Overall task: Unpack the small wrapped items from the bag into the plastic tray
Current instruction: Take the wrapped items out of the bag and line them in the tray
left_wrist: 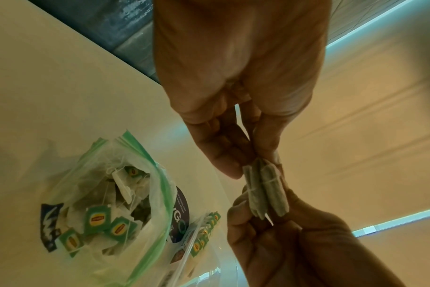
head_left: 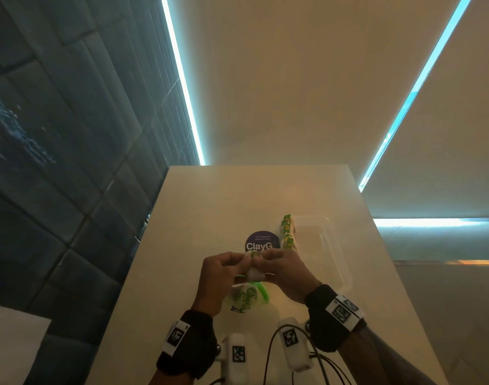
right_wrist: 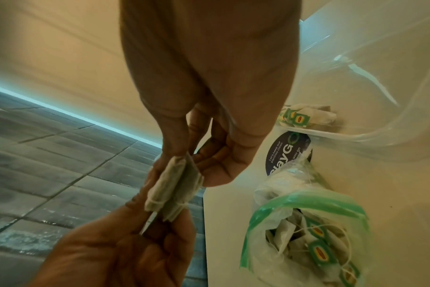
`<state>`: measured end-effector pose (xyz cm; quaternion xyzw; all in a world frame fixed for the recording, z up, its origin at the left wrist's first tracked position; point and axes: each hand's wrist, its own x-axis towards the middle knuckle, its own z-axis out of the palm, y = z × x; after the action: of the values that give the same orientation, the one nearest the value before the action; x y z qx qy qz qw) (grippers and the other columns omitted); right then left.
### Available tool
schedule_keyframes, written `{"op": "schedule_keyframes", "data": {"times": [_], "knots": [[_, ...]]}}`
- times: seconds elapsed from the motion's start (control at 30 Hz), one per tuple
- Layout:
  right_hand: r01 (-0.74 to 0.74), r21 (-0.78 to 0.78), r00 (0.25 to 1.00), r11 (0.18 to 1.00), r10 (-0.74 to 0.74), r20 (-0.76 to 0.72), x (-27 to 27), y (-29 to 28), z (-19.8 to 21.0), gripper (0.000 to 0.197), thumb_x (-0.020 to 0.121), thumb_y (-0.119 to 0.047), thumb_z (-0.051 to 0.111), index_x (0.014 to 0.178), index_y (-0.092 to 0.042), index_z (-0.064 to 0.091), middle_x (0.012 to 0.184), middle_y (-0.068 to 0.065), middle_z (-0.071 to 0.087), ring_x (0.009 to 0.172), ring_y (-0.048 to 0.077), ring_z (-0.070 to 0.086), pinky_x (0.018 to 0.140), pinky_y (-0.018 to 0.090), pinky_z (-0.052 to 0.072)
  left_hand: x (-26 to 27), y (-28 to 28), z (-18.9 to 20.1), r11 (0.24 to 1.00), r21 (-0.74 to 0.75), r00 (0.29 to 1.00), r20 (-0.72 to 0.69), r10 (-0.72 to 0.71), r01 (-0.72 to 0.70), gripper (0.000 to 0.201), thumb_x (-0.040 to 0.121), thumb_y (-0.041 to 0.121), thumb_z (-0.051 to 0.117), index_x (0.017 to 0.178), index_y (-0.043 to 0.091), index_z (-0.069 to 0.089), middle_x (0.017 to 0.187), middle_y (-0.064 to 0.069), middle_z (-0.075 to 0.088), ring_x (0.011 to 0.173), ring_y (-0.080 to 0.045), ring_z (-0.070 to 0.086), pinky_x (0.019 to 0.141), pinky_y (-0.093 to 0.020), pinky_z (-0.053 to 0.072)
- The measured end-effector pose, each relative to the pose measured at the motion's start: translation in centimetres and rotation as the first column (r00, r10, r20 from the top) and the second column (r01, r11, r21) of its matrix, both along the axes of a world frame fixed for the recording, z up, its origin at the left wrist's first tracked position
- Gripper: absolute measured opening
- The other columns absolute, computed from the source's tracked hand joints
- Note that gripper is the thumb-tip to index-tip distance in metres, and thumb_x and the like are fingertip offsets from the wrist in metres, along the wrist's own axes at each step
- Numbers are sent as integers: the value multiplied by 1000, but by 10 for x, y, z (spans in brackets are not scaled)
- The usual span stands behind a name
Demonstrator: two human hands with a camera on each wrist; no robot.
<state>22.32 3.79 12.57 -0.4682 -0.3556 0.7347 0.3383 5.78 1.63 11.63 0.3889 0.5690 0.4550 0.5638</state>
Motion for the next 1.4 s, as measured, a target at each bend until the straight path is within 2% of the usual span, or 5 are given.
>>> {"op": "schedule_keyframes", "data": {"times": [0.3, 0.47, 0.67, 0.93, 1.4], "knots": [[27, -62, 1000, 998, -26, 18, 2, -1, 2, 13, 86, -1, 66, 94, 8, 64, 94, 17, 66, 92, 31, 63, 88, 44, 55, -11, -3, -13, 998, -46, 989, -139, -52, 46, 14, 78, 21, 78, 82, 11, 71, 81, -8, 74, 71, -17, 71, 72, -39, 61], [172, 1, 977, 985, -171, 126, 7, -1, -5, 29, 81, 3, 70, 100, 22, 59, 92, 21, 64, 85, 32, 63, 88, 53, 53, -21, -21, -60, 980, -131, 678, -709, -196, 146, 5, 77, 29, 73, 78, 26, 77, 76, 6, 74, 71, -6, 67, 71, -29, 58], [220, 12, 966, 975, -219, 140, 16, -6, -5, 25, 80, 7, 69, 99, 21, 62, 90, 21, 65, 85, 32, 63, 90, 55, 52, -6, -31, -101, 926, -376, 511, -788, -343, 43, 53, 65, 73, 58, 100, 33, 66, 93, 5, 72, 84, -18, 68, 70, -27, 52], [225, -15, 967, 974, -221, 124, 29, -8, -3, 27, 82, 4, 68, 102, 20, 61, 99, 24, 64, 93, 36, 63, 93, 56, 50, 0, -30, -105, 893, -442, 691, -622, -368, 78, 15, 73, 36, 69, 78, 22, 69, 59, 3, 71, 46, -10, 66, 58, -28, 59], [211, -23, 971, 977, -207, 122, 29, -7, -5, 25, 83, 2, 68, 101, 18, 63, 98, 22, 66, 93, 36, 64, 90, 52, 53, 9, -26, -113, 976, -205, 710, -698, -96, -69, 38, 69, 58, 74, 95, 31, 69, 96, 10, 73, 93, -19, 68, 79, -28, 52]]}}
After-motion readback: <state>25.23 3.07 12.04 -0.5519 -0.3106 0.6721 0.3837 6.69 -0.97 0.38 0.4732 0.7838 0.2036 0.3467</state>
